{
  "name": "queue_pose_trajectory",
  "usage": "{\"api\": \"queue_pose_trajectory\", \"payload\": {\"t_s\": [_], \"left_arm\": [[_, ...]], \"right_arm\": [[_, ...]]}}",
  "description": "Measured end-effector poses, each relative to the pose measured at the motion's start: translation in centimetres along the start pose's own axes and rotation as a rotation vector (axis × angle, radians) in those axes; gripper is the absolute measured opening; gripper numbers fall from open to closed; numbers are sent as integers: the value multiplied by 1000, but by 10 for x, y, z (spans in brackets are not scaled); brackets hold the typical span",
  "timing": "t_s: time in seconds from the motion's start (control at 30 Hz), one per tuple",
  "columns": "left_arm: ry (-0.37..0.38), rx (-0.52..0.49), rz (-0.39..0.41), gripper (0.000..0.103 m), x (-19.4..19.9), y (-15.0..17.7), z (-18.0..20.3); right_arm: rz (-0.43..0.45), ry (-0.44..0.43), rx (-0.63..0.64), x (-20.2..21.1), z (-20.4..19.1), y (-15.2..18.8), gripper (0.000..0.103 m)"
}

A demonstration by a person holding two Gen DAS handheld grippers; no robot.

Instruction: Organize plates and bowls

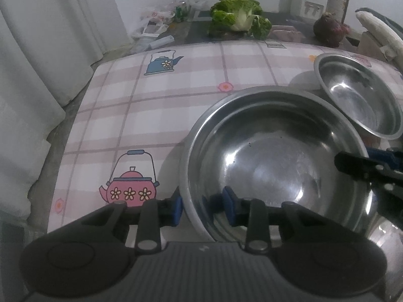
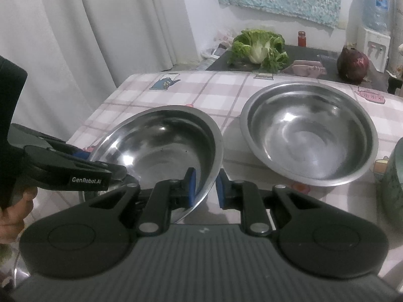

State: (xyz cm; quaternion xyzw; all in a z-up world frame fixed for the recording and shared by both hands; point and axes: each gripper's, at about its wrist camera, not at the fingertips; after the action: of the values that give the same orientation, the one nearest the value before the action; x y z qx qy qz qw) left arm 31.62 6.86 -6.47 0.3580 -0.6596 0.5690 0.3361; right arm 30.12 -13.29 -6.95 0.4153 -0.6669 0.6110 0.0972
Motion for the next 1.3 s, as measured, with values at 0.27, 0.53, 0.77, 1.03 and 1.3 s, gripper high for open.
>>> {"api": "queue_pose_trajectory", "payload": {"t_s": [0.27, 0.53, 0.77, 1.03, 1.3], "left_arm": [[4, 9, 3, 31, 8, 1, 1], [-6, 8, 29, 30, 28, -6, 5], [-9, 9, 52, 30, 43, -7, 9], [-4, 11, 74, 30, 62, -13, 20], [43, 12, 112, 29, 85, -20, 48]], "right_arm": [[-3, -9, -47, 4, 4, -2, 16], [29, -12, -53, 18, 4, -8, 16], [58, -12, -54, 34, 4, -12, 16], [90, -9, -69, 57, 10, -16, 16], [118, -6, -152, 95, 36, -17, 16]]}}
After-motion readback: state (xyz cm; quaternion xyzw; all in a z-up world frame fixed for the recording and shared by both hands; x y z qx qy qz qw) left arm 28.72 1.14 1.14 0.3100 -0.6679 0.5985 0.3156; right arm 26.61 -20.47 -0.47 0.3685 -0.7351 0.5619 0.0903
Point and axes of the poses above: each gripper's, at about its wrist camera, not at the fingertips, and x roughly against the way its jaws point, z to its right, y to its underside, and after that the axes turned 3 degrees about z, right-handed
